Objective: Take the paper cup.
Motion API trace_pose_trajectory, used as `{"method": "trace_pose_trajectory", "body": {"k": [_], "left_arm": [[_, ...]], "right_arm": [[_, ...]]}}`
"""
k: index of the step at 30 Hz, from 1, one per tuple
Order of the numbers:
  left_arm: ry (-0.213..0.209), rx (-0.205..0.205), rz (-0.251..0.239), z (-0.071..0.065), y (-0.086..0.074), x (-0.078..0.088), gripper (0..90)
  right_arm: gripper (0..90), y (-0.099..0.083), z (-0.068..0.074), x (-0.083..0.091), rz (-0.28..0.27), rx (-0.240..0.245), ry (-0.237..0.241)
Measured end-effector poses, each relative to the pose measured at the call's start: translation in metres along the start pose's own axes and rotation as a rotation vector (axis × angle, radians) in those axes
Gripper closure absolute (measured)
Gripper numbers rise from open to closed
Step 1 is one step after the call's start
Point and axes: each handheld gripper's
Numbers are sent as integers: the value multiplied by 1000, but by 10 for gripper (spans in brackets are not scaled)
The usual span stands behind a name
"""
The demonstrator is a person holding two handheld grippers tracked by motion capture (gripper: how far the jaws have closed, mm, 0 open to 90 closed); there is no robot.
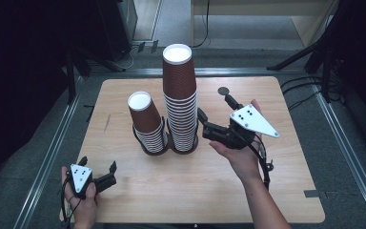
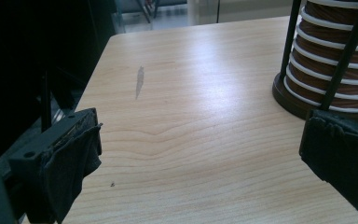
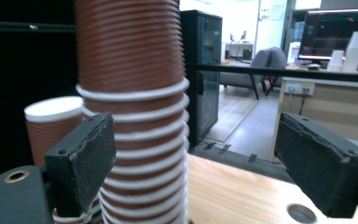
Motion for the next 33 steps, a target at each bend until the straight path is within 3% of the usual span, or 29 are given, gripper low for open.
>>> {"method": "trace_pose_trajectory", "body": {"k": [7,10,17,22,25,33], "left_arm": [[0,-2,-1,0,0,0,0],[0,0,1,0,0,0,0],[-1,3,-1,1,0,0,0],[-5,11,-3,1,0,1,0],[-6,12,-3,1,0,1,0],[-14,17,-1,2,0,0,0]], "right_arm": [[95,6,16,-19,-28,11,-1],[0,10,25,-30,-49,10,-26],[6,16,39,-52,-60,20,-34],[119,21,47,-59,-92,25,-67],[125,24,47,-63,-93,19,-87],[25,28,44,-77,-52,16,-97]]}}
Point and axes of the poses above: each handheld gripper's, and its own axes: x roughly backward along the jaws, y roughly out of its top, z roughly to its left, and after that the axes turned 14 degrees about x, right-handed
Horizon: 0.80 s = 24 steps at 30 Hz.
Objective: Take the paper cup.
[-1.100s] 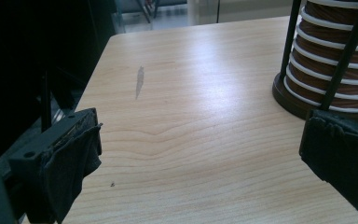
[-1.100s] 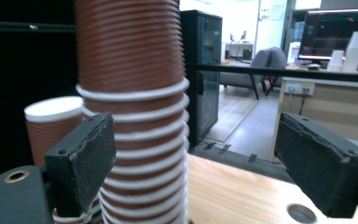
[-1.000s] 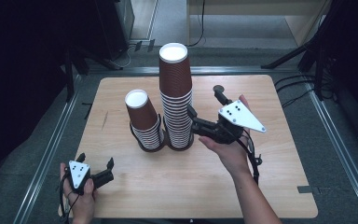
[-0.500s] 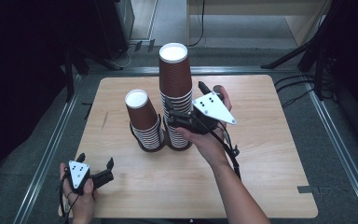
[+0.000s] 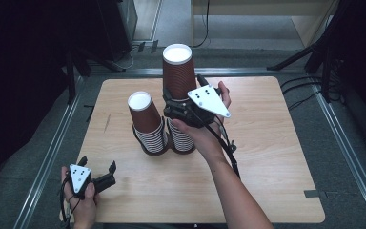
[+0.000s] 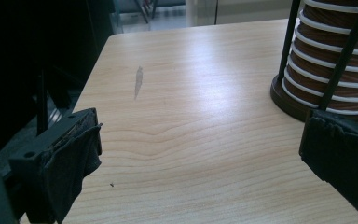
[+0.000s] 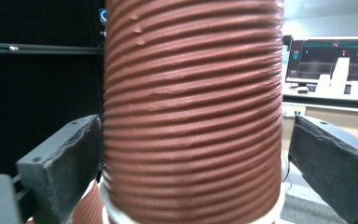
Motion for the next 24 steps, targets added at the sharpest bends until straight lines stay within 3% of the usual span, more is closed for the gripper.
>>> {"method": "trace_pose_trajectory", "body": {"k": [7,24], "left_arm": [[-7,2,3,1,0,0,0],[-14,3,5,2,0,0,0]], "right_arm": [[80,2,4,-6,3,44,-6],[98,8,2,-10,-2,49,-9]]}}
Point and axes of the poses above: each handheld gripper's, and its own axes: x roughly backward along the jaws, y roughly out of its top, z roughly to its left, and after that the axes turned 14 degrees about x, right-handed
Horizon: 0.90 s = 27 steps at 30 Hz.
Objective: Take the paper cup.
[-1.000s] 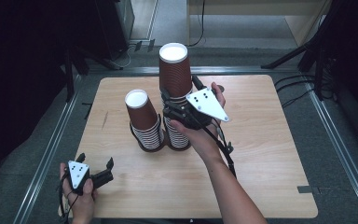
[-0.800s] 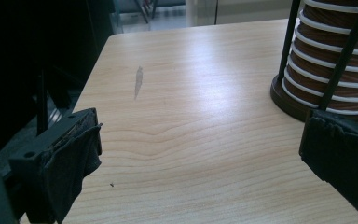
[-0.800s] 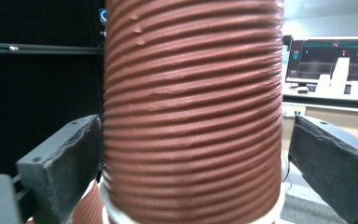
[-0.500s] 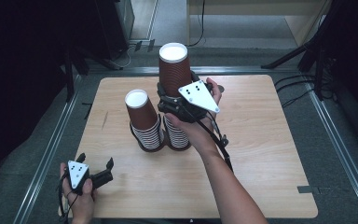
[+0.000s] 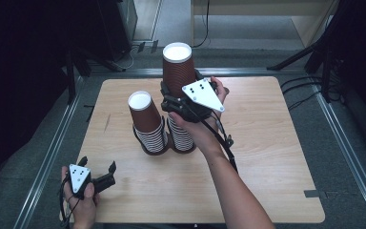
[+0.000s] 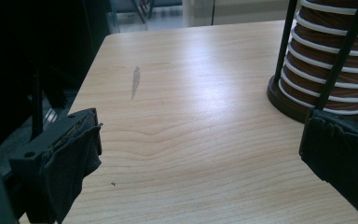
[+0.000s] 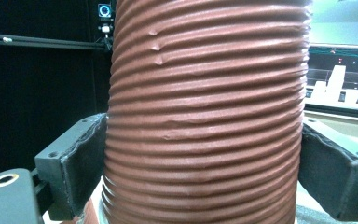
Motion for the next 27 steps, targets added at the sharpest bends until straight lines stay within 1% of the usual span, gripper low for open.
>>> {"method": "trace_pose_trajectory", "body": {"k": [2,3,5,6,7,8,9,11,12,13,14,15,17,20,23,24,27], "left_arm": [[0,0,0,0,0,0,0],[-1,0,0,0,0,0,0],[-1,0,0,0,0,0,0],[-1,0,0,0,0,0,0],[-1,0,-1,0,0,0,0],[-1,0,-1,0,0,0,0],[-1,0,-1,0,0,0,0],[-2,-1,0,0,0,0,0],[-2,-1,1,0,0,0,0],[-2,1,1,0,0,0,0],[-2,1,1,0,0,0,0],[-2,0,1,0,0,0,0],[-4,1,0,0,0,0,0],[-3,1,1,0,0,0,0],[-3,2,2,0,0,0,0],[-3,1,2,0,0,0,0],[-4,1,3,0,0,0,0]], "right_arm": [[99,1,0,0,-5,2,-4],[100,8,-2,2,-32,7,-13],[100,17,-3,3,-44,12,-11],[100,17,-3,3,-44,12,-11],[100,22,-2,3,-41,29,5],[99,23,0,3,-41,35,12],[98,24,1,2,-30,43,11],[97,23,2,2,-27,45,8],[95,21,1,1,-14,20,8],[99,20,0,1,-16,-4,18],[99,20,0,1,-16,-4,18],[120,22,-2,3,-38,-15,-8],[169,26,-6,7,-58,-11,-19],[179,29,-6,8,-67,5,-27],[174,30,-7,7,-72,-9,-18],[158,31,-8,7,-81,-15,-19],[158,35,-7,6,-95,-28,-31]]}}
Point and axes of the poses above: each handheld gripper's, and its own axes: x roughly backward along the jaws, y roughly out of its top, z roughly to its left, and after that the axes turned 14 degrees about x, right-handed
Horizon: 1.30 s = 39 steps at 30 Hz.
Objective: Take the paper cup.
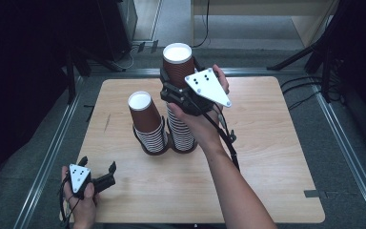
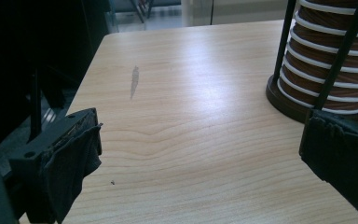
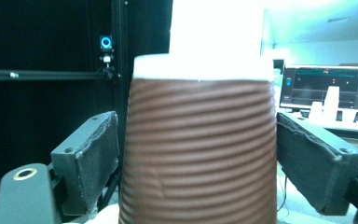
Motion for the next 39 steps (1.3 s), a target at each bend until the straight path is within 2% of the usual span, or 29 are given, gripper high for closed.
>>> {"method": "trace_pose_trajectory", "body": {"k": [5,11,13,14,15,26,28,31,36,39], "left_arm": [[-4,3,-1,0,0,0,0],[-8,4,1,1,0,0,0],[-8,4,0,0,0,0,0],[-8,4,2,1,0,0,0],[-9,6,0,1,0,0,0],[-10,8,-1,1,0,0,0],[-11,9,-1,1,0,0,0],[-11,11,0,1,0,0,0],[-13,7,-1,1,0,0,0],[-13,6,0,1,0,0,0]], "right_arm": [[174,7,1,-4,-23,11,-26],[143,9,2,-13,10,-3,-68],[166,9,2,-13,12,-1,-65],[225,11,4,-14,11,14,-74],[227,12,6,-14,12,24,-78],[234,12,3,-17,12,14,-72],[236,16,2,-18,-3,9,-75],[236,26,4,-15,-28,27,-70],[233,31,5,-13,-21,38,-56],[234,31,3,-11,-22,21,-58]]}}
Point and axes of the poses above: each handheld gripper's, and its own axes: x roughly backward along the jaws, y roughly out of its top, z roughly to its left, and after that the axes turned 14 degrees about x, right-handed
